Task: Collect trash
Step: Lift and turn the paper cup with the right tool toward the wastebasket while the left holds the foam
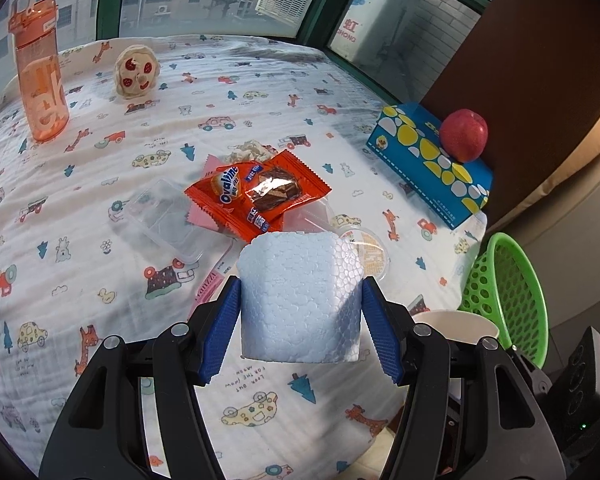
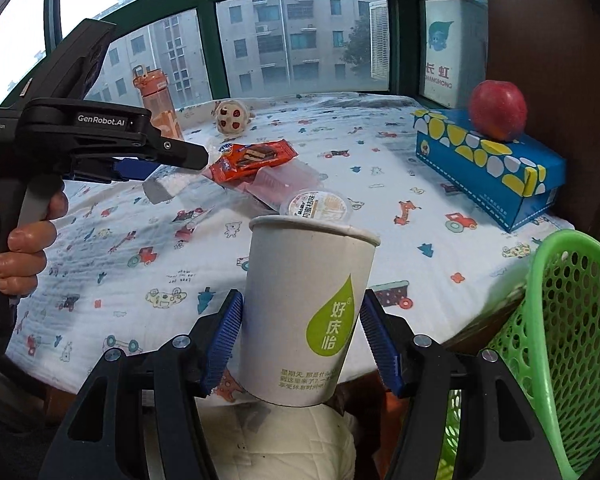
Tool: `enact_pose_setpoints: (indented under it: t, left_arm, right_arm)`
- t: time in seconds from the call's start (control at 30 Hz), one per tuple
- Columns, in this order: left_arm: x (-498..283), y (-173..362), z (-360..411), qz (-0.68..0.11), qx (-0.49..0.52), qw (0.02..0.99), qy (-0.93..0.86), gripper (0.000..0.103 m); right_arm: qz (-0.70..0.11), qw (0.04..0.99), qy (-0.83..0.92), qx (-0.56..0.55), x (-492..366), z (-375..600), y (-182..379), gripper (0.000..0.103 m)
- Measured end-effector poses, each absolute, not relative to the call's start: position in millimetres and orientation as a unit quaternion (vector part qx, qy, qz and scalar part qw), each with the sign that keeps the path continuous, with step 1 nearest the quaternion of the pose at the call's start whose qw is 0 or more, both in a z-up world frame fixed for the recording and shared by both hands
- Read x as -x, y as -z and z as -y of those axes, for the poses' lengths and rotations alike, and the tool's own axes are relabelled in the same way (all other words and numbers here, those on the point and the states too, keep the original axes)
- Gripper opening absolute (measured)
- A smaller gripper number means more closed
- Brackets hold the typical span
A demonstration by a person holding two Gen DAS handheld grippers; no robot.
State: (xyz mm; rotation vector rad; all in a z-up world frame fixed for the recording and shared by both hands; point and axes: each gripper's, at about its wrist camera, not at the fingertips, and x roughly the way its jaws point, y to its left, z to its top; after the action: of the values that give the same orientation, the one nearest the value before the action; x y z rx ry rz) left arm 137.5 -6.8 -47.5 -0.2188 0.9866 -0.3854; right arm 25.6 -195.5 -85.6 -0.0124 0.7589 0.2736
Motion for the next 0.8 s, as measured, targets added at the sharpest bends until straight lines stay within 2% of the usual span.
enact_pose_setpoints:
  t: [0.13, 0.2, 0.23, 0.43, 0.67, 0.8]
  left_arm:
    - [-137.2, 49.7, 0.7, -0.471, 0.107, 0.857, 0.179, 0.060]
    - [-137.1, 50.6, -1.7, -0.471, 0.108, 0.857, 0.177, 0.060]
    - [-137.3, 51.2, -2.2, -0.472, 0.108, 0.857, 0.176, 0.060]
    - [-137.8, 54.4, -2.4, -0.475, 0.111, 0.855, 0.177, 0.060]
    - [-137.6, 55.9, -1.4, -0.478, 0.110, 0.853, 0.177, 0.060]
    - [-137.4, 54.7, -1.9, -0.475, 0.110, 0.855, 0.176, 0.060]
  right_arm:
    - [-0.387, 0.910, -0.148, -0.003, -36.0, 185.6, 98.8, 0.062]
    - [-0.386, 0.911, -0.148, -0.004, -34.4, 182.8, 101.0, 0.073]
    - [-0.386, 0.910, -0.148, -0.003, -33.1, 182.0, 102.3, 0.074]
    - [-0.395, 0.907, -0.141, -0.026, -27.5, 188.5, 110.7, 0.074]
    - [-0.401, 0.906, -0.120, -0.060, -28.1, 195.9, 116.7, 0.055]
    - [-0.386, 0.914, -0.110, -0.063, -25.4, 201.4, 101.5, 0.054]
